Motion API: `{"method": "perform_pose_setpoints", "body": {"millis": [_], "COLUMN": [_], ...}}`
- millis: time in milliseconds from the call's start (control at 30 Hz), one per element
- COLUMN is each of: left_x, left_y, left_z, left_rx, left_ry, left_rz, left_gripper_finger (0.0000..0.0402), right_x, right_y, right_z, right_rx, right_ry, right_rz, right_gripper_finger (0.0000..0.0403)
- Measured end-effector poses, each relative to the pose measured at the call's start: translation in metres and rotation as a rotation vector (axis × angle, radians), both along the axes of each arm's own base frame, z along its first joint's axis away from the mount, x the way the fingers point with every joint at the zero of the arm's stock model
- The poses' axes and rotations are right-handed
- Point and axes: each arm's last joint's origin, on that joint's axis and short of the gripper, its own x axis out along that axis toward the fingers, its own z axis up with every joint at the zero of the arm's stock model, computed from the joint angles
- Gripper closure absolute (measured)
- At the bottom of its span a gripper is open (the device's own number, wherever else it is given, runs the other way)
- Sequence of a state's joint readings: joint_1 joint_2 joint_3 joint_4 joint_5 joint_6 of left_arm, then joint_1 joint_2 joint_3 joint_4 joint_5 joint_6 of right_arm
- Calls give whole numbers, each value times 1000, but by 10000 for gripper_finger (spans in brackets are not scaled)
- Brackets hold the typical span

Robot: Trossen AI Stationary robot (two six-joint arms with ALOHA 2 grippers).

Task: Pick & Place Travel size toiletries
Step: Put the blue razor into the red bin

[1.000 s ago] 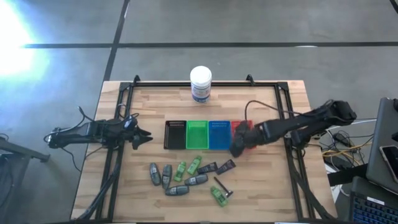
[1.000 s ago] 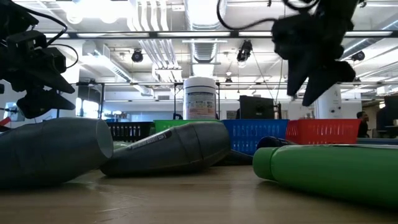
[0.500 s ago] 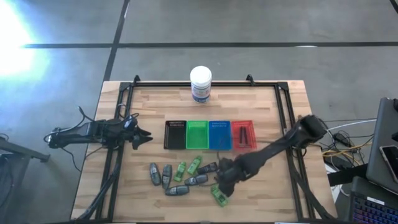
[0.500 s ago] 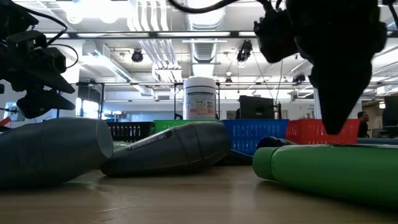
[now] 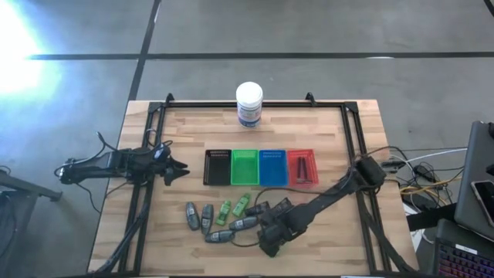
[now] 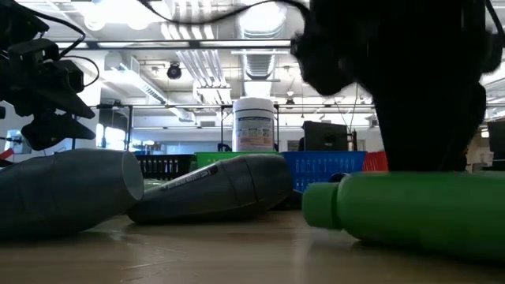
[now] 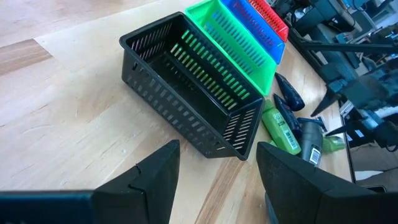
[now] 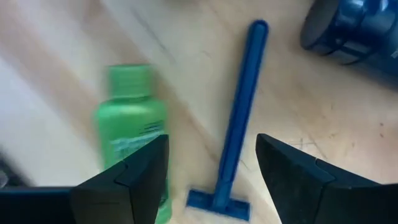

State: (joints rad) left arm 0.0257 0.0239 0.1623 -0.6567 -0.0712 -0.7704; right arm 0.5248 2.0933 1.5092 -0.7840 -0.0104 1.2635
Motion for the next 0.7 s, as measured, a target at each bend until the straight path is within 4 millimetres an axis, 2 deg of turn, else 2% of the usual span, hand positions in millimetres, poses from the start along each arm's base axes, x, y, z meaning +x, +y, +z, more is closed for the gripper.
{"method": "perform_pose_setpoints", "body": {"millis": [67,300,433,633,700], "left_x": [0,0,0,0,0], "left_y": [0,0,0,0,0], "left_z": [0,0,0,0,0], "left_rx": [0,0,0,0,0], "left_ry": [0,0,0,0,0], "left_rz": [0,0,0,0,0], "left_gripper_finger": [183,183,183,183,183], "right_x": [-1,-5,-8,-14,-17], "right_y": [0,-3,-5,-4,-5], "right_z": [-7,-12,-14,-14,-11], "right_rx": [-13,-47,-68,-97,-98], "right_ry": [32,47,64,94,102], "right_rz": [-30,-63,-35,28,30], "right_gripper_finger": [169,208,260,371,378]}}
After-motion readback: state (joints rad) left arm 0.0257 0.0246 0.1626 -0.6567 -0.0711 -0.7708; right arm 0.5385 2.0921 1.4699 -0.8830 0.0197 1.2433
